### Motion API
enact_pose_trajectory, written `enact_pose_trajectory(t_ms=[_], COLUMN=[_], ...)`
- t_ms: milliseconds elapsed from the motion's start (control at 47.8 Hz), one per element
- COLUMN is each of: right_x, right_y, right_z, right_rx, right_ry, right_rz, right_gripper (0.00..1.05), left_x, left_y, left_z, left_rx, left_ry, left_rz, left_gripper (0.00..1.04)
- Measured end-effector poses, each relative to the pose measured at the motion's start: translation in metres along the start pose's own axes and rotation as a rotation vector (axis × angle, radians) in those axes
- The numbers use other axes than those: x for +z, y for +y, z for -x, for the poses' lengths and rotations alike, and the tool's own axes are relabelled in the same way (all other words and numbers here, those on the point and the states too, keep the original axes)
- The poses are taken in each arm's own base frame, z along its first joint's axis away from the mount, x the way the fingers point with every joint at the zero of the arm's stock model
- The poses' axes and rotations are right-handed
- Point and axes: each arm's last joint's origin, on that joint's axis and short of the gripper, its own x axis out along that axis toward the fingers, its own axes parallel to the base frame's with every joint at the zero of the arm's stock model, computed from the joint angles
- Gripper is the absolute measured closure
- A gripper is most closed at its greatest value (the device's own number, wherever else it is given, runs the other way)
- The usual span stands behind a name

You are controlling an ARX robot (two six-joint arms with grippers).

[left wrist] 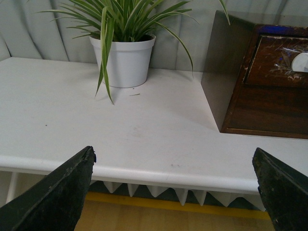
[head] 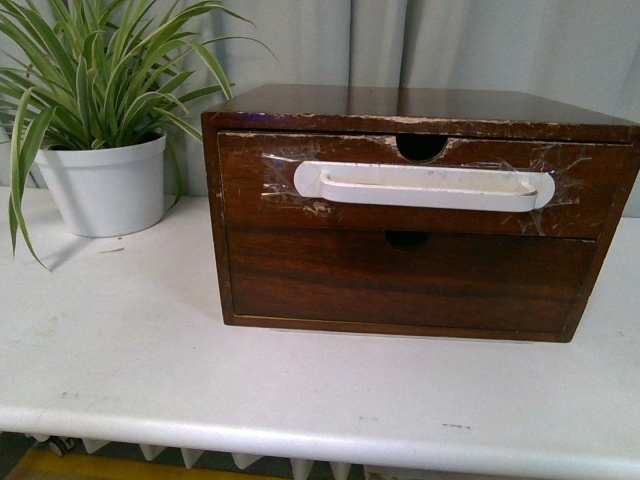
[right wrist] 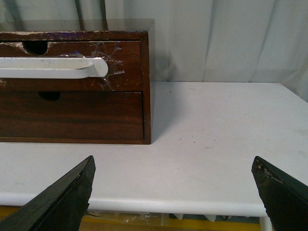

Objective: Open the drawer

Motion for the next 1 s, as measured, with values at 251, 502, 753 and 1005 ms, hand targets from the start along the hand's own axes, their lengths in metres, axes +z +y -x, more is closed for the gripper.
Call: enact_pose_trajectory(t_ms=[251, 502, 753, 1005], right_x=[0.0000, 0.0000, 0.0000, 0.0000], right_y=[0.0000, 0.0000, 0.0000, 0.0000], right_z=[0.0000, 0.0000, 0.0000, 0.0000], right_rx=[0.000, 0.000, 0.000, 0.000], right_ry=[0.000, 0.000, 0.000, 0.000], right_rz=[0.000, 0.000, 0.000, 0.000], right_gripper=[0.09, 0.09, 0.09, 0.09], left_x=[0.0000, 0.0000, 0.0000, 0.0000], left_y=[0.0000, 0.0000, 0.0000, 0.0000], left_z=[0.0000, 0.0000, 0.0000, 0.0000], left_rx=[0.000, 0.000, 0.000, 0.000], left_ry=[0.000, 0.000, 0.000, 0.000], left_rz=[0.000, 0.000, 0.000, 0.000], left_gripper=[0.06, 0.06, 0.06, 0.06])
